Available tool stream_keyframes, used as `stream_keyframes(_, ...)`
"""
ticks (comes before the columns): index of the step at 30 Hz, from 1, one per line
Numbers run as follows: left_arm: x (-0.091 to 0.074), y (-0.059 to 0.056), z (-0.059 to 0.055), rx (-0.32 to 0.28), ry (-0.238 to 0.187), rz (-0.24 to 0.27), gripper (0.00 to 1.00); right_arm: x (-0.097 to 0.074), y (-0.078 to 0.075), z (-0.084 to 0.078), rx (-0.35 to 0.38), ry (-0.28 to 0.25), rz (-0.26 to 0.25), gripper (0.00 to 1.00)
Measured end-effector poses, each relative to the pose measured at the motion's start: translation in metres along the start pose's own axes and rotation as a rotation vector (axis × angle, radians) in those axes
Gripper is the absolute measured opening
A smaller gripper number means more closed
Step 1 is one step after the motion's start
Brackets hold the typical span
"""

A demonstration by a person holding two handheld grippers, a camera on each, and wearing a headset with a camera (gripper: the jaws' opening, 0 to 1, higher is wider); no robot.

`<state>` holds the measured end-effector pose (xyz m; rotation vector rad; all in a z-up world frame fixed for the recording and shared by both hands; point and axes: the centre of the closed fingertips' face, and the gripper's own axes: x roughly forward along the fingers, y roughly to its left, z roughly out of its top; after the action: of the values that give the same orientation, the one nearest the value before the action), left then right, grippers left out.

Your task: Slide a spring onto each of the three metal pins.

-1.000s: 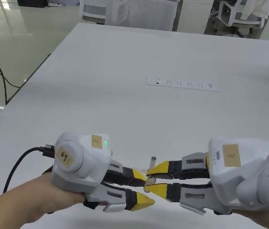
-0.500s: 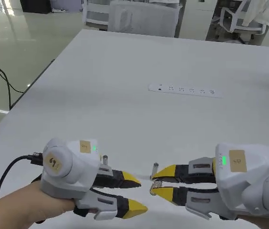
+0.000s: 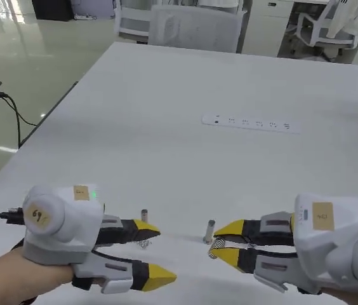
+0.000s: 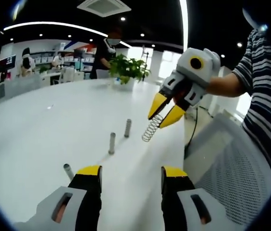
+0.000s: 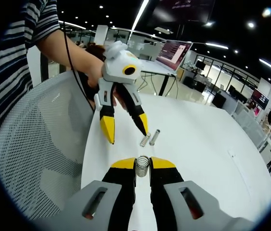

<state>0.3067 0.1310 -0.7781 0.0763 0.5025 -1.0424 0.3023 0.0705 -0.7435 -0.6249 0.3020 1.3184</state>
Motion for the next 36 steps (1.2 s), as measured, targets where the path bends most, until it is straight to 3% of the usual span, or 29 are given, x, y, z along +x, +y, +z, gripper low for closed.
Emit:
stream_keyframes(18,-0.035,0.026,-0.020,-0.061,-0.002,0.133,0.83,-0.002,-0.009,-0.009,0.037,0.013,-0.039,0.07)
stream_keyframes(28,-0.047,0.036,-0.017,-0.077,-0.028,0.181,0.98,-0.003,-0.022,-0.012,0.080,0.001,-0.095,0.08)
stream_keyframes(36,-0.055,0.040,-0.015,-0.084,-0.039,0.199,0.98,-0.002,-0.046,-0.015,0.175,-0.019,-0.155,0.07)
